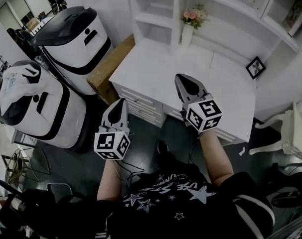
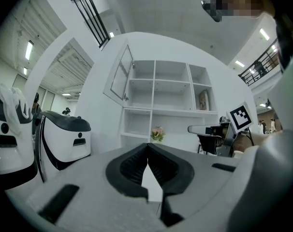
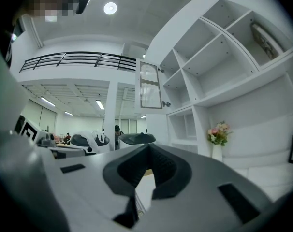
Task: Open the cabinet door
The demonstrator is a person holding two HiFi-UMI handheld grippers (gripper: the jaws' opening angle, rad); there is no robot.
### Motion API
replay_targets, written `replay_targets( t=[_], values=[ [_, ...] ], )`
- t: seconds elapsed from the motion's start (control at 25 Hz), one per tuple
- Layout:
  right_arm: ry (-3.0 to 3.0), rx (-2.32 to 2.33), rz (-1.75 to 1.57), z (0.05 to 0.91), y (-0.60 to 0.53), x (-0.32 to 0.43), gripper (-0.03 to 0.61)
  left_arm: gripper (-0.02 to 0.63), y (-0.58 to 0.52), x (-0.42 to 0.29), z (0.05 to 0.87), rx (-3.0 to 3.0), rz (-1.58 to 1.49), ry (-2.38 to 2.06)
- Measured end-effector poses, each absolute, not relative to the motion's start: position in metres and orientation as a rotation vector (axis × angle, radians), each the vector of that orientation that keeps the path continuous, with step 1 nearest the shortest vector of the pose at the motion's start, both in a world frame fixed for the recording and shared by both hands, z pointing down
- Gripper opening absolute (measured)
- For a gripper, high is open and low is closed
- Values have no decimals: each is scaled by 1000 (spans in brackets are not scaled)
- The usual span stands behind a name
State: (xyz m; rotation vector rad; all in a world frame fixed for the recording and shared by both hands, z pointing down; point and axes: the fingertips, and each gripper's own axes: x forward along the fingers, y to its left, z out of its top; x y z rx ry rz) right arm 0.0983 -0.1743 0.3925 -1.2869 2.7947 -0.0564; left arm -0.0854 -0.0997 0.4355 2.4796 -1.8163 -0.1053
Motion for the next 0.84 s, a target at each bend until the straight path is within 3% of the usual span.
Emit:
replay_targets(
  t=[0.84],
  values=[
    [2748,-1555,-200,435,8,207,5,9,36,17,461,2573,-60,-1544]
  ],
)
